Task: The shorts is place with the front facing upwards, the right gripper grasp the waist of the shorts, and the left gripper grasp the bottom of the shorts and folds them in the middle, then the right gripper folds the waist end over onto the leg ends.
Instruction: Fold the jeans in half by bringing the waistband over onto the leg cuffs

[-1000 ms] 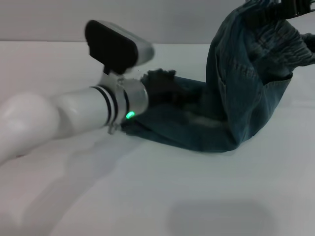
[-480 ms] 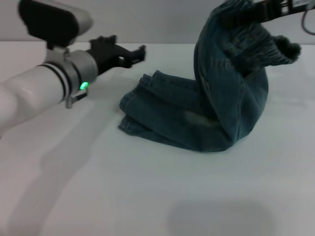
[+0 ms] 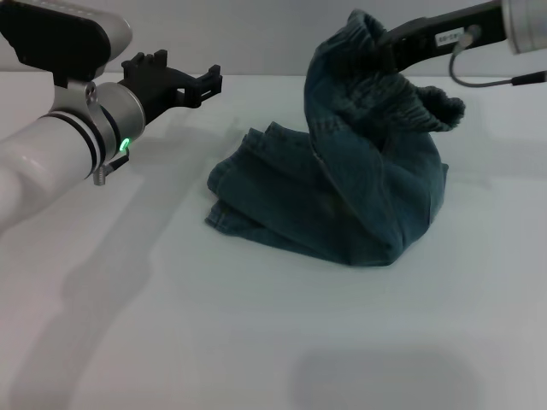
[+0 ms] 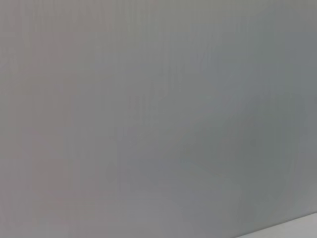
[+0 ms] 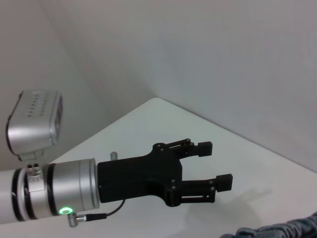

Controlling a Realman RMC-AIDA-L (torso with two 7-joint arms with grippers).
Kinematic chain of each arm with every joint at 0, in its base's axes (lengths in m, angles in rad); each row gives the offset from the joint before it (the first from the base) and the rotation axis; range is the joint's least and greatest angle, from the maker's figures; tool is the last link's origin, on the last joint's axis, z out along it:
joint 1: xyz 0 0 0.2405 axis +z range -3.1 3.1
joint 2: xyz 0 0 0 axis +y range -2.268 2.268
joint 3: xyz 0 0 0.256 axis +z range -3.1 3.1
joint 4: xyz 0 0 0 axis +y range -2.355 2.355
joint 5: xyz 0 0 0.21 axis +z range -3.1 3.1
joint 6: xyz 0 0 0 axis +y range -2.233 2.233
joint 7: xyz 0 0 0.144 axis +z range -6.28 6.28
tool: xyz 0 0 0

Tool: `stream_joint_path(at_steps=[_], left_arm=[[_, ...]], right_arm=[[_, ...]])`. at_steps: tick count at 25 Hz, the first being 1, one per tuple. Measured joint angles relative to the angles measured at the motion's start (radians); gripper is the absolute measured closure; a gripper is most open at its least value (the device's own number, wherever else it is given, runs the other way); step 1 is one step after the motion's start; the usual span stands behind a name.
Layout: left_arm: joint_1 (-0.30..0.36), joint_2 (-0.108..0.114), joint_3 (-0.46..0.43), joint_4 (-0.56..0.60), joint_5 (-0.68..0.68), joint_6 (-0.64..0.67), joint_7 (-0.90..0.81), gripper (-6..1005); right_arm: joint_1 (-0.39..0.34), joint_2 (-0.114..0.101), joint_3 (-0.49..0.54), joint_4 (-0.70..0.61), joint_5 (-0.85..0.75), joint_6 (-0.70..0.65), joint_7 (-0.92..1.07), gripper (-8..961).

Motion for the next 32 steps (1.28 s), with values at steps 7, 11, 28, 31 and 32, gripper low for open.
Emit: stream_joint_path(at_steps=[7,11,28,31,32], left_arm=[[0.001,-0.002,0.0,-0.014,0.0,-0.007,0.001,155],[-0.005,-0.002,-0.001,-0.031,-0.003,-0.008,0.001,156],[0.004,-0.001,0.0,-0.061,-0.007,0.0,-0.008,156],[0.005,0.0,-0.006,-0.061,-0.005,0.0,-0.007,156],[0.005,0.001,-0.008,-0.061,-0.005,0.0,-0.005,156]], right_arm=[[0.026,0.02,-0.061,0.069,-0.002,0.076,-0.037,879],[0.037,0.028,-0.104,0.096,-0.004,0.119,-0.041,854],[0.058,0.047,-0.14,0.106,-0.023,0.146,-0.051,401],[0.056,0.036,-0.16,0.102,-0.064,0.09,0.008,390],[0.053,0.031,-0.162,0.099,-0.088,0.066,0.034,389]])
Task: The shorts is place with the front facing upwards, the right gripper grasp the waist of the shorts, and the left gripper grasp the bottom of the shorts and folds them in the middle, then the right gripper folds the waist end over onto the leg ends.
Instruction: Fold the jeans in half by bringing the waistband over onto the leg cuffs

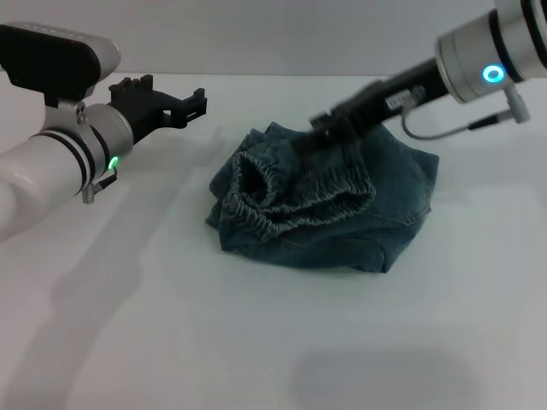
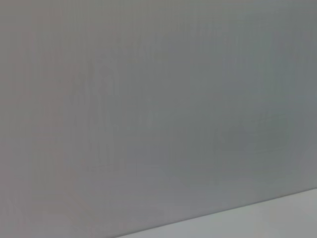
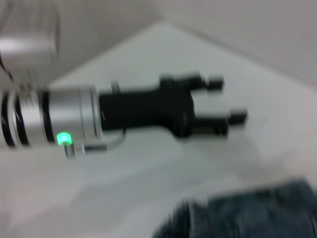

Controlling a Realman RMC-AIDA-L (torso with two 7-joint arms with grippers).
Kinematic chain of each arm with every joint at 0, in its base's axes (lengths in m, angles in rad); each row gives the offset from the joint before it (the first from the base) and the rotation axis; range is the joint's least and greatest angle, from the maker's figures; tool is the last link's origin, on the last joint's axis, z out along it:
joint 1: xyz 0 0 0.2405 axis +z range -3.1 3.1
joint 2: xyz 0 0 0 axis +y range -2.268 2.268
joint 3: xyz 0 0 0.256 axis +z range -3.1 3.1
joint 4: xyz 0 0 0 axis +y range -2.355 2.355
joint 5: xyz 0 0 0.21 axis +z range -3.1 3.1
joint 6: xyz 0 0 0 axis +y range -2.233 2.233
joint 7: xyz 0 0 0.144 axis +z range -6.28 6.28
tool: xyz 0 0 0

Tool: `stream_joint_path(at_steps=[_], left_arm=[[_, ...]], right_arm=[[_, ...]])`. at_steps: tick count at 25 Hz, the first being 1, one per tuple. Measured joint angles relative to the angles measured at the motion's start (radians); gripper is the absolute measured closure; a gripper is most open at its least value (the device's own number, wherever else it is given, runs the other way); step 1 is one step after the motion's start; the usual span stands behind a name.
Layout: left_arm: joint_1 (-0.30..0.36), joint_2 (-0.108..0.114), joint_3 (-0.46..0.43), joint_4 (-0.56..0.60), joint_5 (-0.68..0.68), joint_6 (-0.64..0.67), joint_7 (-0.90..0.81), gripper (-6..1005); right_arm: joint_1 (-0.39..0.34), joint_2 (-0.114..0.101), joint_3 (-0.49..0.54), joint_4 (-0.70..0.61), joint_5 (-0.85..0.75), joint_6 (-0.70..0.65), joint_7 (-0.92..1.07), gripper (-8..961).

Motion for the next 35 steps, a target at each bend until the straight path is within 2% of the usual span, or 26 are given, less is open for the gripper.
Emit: stream_joint_path(at_steps=[5,16,23,35], left_arm=[[-0.01,0.002,-0.011,0.001,0.001,-0.006,0.005,156],[-0.044,0.002,-0.019,-0.001,0.004,-0.046,0.016,156],[-0.047,0.002,-0.027,-0.001,0.004,-0.05,0.017,155],[-0.029,0.001,-0.028,0.009,0.004,-0.059,0.014,155]], right_arm=[[-0.014,-0.014,-0.001,-0.002,-0.061,-0.113,0.056,388],[-0.034,-0.005,-0.002,0.022,-0.16,-0.171,0.09,388],[-0.03,0.006,-0.003,0.03,-0.168,-0.122,0.094,388],[0.015,0.031,-0.051,0.063,-0.194,0.065,0.11,389]])
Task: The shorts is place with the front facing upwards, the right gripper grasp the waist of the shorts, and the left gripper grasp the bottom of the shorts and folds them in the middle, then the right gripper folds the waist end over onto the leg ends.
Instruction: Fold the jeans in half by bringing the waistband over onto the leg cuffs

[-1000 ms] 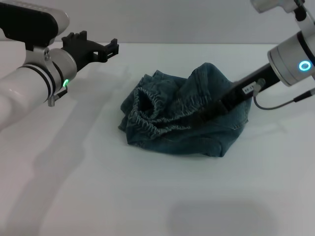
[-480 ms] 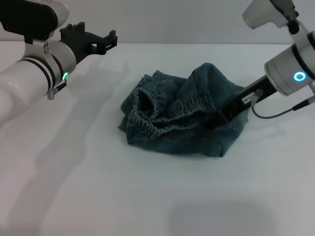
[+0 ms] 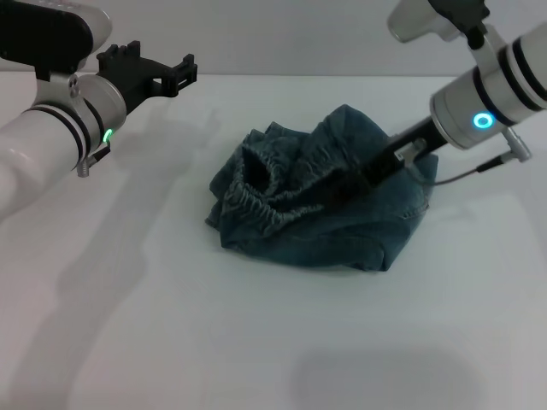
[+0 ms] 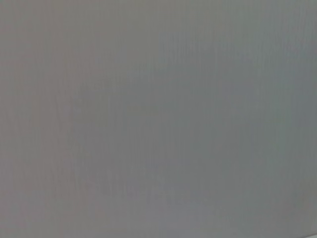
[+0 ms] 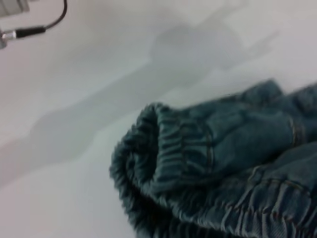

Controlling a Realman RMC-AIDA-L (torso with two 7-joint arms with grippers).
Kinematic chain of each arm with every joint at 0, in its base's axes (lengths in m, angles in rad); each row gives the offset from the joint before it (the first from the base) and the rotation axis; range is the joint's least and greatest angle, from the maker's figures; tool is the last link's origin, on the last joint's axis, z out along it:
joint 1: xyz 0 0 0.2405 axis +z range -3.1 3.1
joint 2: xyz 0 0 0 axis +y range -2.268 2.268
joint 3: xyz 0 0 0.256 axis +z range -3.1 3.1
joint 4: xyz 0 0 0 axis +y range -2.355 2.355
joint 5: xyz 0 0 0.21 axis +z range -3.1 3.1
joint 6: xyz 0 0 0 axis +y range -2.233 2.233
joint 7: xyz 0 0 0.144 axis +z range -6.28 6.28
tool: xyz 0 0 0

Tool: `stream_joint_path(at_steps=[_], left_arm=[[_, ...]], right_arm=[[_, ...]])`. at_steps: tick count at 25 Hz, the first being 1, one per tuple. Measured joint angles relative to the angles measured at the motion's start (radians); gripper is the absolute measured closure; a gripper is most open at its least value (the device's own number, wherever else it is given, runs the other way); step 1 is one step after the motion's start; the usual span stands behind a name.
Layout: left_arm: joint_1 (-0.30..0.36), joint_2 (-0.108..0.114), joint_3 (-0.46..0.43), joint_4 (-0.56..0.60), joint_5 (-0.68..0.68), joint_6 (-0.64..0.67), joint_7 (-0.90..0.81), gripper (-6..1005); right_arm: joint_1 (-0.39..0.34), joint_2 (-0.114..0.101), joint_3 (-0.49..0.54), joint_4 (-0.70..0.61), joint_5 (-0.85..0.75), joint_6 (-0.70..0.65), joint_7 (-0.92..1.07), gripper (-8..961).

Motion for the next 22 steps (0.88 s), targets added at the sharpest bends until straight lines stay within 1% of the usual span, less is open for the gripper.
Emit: stream_joint_path(at_steps=[4,8,15,18,22], left_arm=[[-0.001,-0.001,0.0,-0.007,0.0,0.0,-0.001,155],[-0.004,-0.001,0.0,-0.011,0.0,0.0,-0.001,155],[0.0,-0.001,-0.001,-0.017,0.0,-0.002,-0.003,155],[0.0,0.0,-0.007,-0.028,0.0,-0.002,-0.006,155],[0.0,0.0,-0.012,-0.037,0.0,-0.003,-0.006,155]], right_arm=[[0.035,0.002,-0.01,-0.003,-0.001,0.045,-0.003,389],[0.071,0.005,-0.04,0.001,-0.001,0.124,-0.007,389],[0.096,0.017,-0.069,0.001,0.009,0.285,-0.041,389],[0.092,0.021,-0.07,-0.002,0.057,0.328,-0.09,389],[0.061,0.021,-0.069,-0.017,0.212,0.348,-0.22,389]])
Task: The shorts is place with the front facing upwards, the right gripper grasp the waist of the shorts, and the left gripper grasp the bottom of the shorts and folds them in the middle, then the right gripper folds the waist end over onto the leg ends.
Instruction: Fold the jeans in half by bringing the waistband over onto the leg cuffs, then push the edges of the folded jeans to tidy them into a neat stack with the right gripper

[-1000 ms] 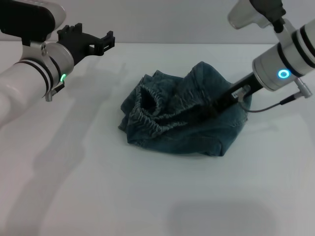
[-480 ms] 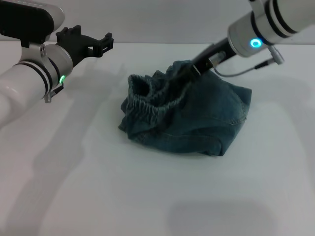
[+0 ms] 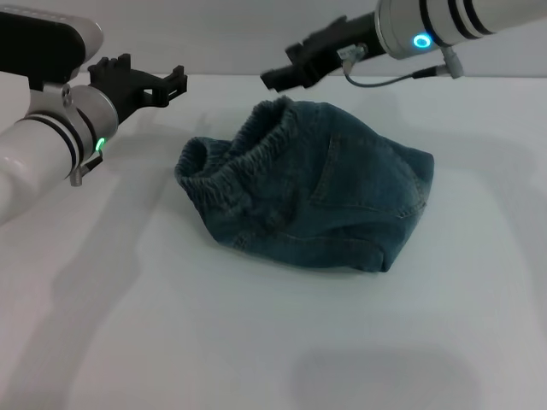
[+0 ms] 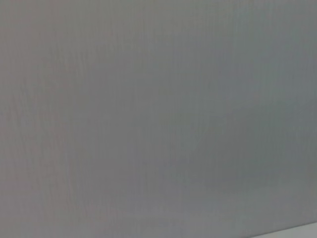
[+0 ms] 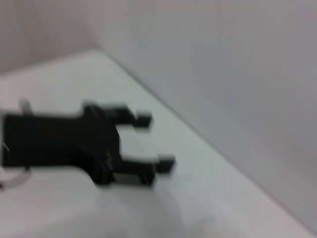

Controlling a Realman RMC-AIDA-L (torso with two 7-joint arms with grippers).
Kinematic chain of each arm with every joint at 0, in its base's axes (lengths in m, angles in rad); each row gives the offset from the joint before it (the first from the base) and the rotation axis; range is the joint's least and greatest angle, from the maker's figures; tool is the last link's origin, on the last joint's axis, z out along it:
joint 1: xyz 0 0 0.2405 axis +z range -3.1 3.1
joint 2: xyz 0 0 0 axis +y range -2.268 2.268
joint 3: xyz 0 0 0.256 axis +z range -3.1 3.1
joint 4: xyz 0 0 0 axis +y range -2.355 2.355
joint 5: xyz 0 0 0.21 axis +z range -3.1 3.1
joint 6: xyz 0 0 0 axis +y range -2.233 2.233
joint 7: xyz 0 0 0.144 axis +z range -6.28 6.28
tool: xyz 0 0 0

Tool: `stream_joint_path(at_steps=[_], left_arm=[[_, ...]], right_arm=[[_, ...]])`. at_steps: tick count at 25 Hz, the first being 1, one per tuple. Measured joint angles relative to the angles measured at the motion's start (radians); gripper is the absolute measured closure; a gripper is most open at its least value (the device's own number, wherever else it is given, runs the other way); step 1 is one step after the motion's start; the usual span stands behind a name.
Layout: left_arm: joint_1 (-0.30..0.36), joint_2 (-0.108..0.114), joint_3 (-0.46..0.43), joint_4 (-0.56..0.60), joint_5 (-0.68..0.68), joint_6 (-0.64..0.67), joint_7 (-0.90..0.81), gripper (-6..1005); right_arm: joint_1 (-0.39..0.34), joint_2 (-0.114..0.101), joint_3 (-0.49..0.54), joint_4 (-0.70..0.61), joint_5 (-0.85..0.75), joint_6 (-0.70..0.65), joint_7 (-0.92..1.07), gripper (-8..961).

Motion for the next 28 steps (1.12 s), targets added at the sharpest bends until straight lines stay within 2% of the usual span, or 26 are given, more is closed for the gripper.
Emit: stream_joint_path(at_steps=[3,9,16,23,28], left_arm=[[-0.005,0.001,-0.003,-0.006,0.0,0.0,0.0,155],[-0.015,0.001,-0.027,-0.01,0.0,-0.001,0.007,155],[-0.019,0.001,-0.064,-0.003,0.0,-0.035,0.008,155],[-0.019,0.001,-0.082,0.017,0.0,-0.067,0.004,155],[0.002,-0.002,-0.079,0.041,-0.001,-0.114,-0.002,155]], right_arm=[[-0.017,0.0,0.001,-0.006,0.073,0.003,-0.055,389],[-0.03,-0.006,0.002,-0.009,0.054,-0.038,-0.034,389],[-0.084,-0.011,-0.006,-0.005,0.045,-0.058,-0.011,390],[-0.104,0.005,-0.026,0.028,0.051,0.025,-0.017,390],[-0.165,0.009,-0.032,0.005,0.119,0.123,-0.039,390]])
